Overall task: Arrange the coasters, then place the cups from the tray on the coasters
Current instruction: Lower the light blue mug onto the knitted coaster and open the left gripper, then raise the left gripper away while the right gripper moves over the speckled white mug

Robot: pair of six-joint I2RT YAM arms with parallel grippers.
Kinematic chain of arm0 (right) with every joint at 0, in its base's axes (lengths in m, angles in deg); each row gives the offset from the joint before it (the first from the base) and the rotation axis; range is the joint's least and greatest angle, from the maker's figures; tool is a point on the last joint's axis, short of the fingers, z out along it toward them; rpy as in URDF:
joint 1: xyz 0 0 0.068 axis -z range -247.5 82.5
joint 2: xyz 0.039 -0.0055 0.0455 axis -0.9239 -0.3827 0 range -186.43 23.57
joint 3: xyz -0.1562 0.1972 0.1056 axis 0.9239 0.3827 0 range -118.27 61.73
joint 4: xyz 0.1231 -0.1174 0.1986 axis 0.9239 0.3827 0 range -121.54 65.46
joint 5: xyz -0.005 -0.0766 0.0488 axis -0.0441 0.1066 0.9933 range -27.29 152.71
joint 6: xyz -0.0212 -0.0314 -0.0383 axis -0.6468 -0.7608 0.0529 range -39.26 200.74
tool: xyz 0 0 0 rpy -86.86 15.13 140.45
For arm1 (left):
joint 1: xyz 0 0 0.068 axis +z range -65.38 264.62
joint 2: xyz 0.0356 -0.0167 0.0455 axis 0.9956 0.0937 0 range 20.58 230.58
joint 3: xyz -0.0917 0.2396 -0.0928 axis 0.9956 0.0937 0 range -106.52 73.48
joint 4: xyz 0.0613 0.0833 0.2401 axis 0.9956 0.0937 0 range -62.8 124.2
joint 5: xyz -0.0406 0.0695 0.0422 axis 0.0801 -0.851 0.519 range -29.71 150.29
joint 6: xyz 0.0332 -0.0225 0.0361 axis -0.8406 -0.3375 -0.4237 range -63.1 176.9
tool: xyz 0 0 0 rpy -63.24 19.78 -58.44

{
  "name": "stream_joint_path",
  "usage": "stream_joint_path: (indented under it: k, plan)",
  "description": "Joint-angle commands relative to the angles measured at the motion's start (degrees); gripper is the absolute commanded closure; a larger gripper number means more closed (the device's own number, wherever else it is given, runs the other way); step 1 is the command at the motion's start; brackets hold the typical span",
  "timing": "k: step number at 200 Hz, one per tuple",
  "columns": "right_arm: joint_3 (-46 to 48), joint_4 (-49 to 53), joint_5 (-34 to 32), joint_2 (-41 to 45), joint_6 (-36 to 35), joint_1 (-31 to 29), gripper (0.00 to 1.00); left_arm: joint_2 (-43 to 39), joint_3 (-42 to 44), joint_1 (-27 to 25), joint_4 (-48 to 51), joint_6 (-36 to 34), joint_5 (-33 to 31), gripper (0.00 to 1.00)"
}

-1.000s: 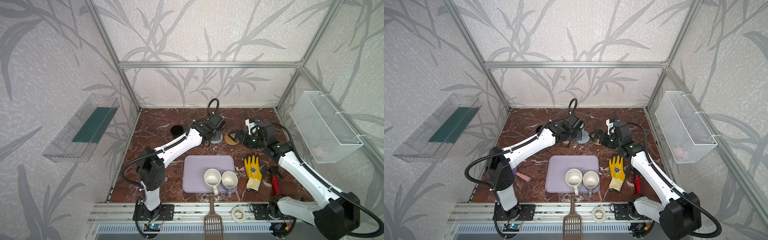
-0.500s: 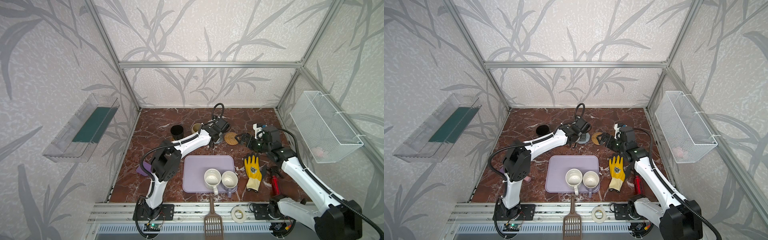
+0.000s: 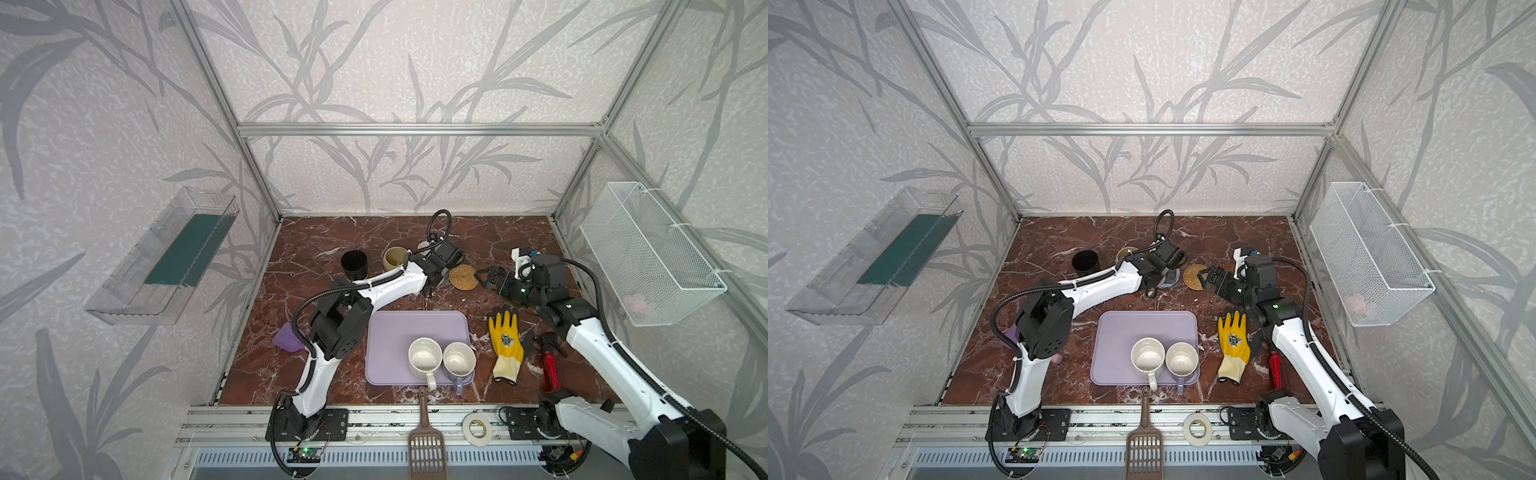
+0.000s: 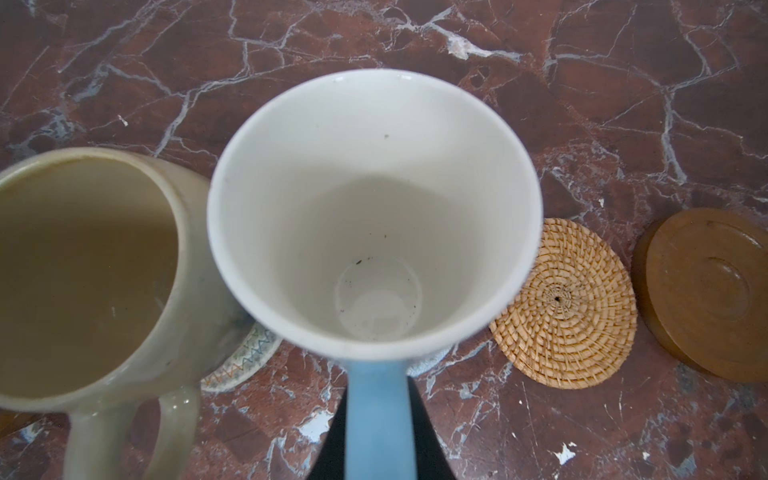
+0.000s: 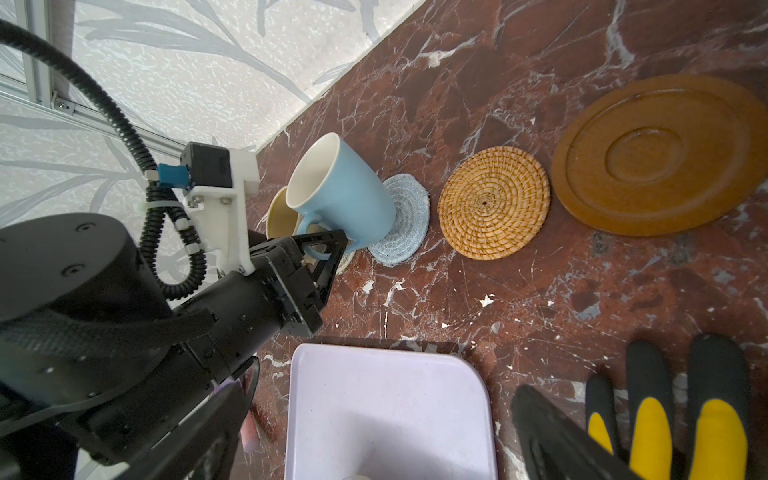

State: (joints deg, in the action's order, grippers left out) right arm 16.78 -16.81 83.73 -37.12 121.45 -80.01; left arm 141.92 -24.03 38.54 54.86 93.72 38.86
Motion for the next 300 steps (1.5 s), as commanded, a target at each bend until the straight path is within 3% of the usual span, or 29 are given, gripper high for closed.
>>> stream_joint_path:
  k: [1, 70, 146, 200, 262, 279, 300]
  plan:
    - [1.0, -1.1, 1.4, 0.8, -0.3, 0.5, 0.01, 0.9, -2.9, -0.5, -3.7, -0.1, -4.2, 1.00]
    - [1.8, -2.3, 5.1, 0.9, 0.4, 1.9, 0.01, 2.0, -3.6, -1.6, -3.3, -0.4, -6.8, 1.00]
    - [2.0, -2.3, 6.5, 2.0, 0.9, 2.7, 0.01, 1.8, 1.6, -2.2, -4.5, 1.9, -7.6, 0.99]
    - [2.1, -1.8, 6.5, 2.6, 0.6, 2.8, 0.01, 0.4, 5.0, -2.3, -6.0, 2.8, -7.4, 0.75]
    - [2.0, -1.2, 7.6, 2.3, 0.4, 2.8, 0.01, -1.8, 8.3, -2.7, -8.2, 2.9, -7.7, 0.58]
    - [2.0, -1.0, 8.2, 2.0, -0.3, 2.8, 0.01, -3.3, 8.8, -2.8, -8.8, 2.5, -6.5, 0.48]
    - [1.8, 0.1, 8.7, 2.3, -1.8, 2.8, 0.01, -6.2, 9.9, -3.2, -10.1, 1.8, -5.4, 0.27]
